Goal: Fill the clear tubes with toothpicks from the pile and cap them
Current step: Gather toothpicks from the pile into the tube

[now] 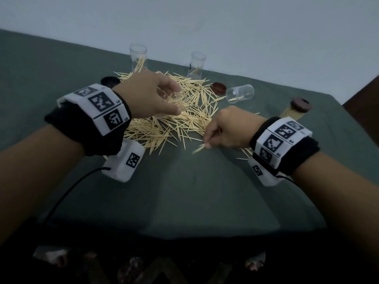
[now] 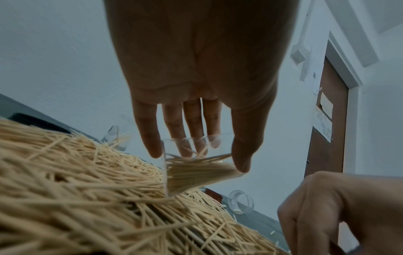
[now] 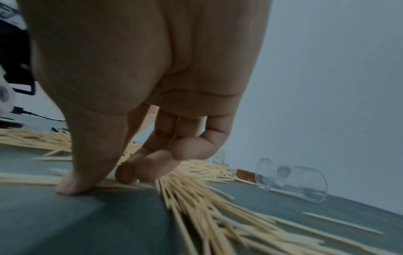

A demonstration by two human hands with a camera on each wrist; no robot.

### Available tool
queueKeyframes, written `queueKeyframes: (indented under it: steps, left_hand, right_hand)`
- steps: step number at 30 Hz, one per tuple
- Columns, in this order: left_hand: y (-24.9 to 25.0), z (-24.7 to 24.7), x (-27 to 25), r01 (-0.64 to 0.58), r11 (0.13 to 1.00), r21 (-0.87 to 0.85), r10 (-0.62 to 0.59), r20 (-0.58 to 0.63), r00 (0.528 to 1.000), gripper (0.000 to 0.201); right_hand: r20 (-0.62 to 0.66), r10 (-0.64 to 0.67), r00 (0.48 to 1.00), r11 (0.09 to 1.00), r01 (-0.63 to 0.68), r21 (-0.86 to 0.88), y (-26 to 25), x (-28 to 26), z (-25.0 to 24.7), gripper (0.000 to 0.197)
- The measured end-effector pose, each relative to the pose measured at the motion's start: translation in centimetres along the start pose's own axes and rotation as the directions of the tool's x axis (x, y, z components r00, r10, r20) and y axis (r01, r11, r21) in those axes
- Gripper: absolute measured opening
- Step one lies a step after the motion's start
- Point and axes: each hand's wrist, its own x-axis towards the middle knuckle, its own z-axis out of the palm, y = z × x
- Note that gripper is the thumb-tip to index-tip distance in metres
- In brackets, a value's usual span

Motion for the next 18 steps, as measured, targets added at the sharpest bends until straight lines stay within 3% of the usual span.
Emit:
queueKeyframes:
  steps: [7,10,13,15,18]
  left_hand:
    - [-0.2,-0.1,0.1,0.009,1.0,-0.002,-0.01,-0.012,1.0,0.058]
    - [-0.2,-0.1,0.2,0.008,1.0,-0.005,-0.008,-0.008,1.0,0.058]
    - [-0.2,-0.1,0.2,0.011,1.0,-0.022,-0.011,-0.009,1.0,0.058]
    - [-0.2,-0.1,0.2,0.013,0.999,-0.033,-0.014,-0.01,1.0,0.058]
    - [-0.3,-0.2,0.2,0.016,0.999,-0.034,-0.017,-0.014,1.0,0.057]
  right_hand:
    - [-0.159,0.196,0.968,0.978,-0.205,-0.039,2.0,1.1,-0.5,0.016]
    - [-0.097,0.277,0.956,0.961,-0.276,0.021,3.1,0.7,-0.8,0.045]
    - [0.036,0.407,0.913,0.913,-0.405,-0.052,4.0,0.0,-1.2,0.082]
    - [0.036,0.415,0.909,0.909,-0.413,-0.058,4.4,-0.1,-1.1,0.081]
    - [-0.01,0.333,0.943,0.943,-0.333,0.015,4.1,0.3,-1.1,0.058]
